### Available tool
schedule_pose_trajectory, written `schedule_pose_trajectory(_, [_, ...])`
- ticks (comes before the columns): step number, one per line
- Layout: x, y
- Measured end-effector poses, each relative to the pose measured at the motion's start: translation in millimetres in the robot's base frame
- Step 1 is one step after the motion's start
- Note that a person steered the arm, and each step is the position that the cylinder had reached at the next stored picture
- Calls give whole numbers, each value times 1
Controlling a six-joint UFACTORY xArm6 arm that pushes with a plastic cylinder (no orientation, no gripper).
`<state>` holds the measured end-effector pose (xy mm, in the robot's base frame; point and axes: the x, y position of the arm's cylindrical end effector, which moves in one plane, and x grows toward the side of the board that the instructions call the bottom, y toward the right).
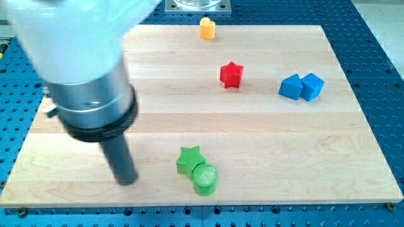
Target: Push the yellow hexagon to the bottom left of the red star
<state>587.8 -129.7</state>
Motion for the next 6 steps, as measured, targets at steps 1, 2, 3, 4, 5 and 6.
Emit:
schedule_pose_trajectory(1, [4, -62])
schedule_pose_trajectory(2, [-30, -75])
schedule_pose_trajectory(3, [-77, -39])
schedule_pose_trajectory(4, [-87, 20])
schedule_pose_trajectory(5, [-124, 53])
schedule_pose_trajectory(6, [-129, 10])
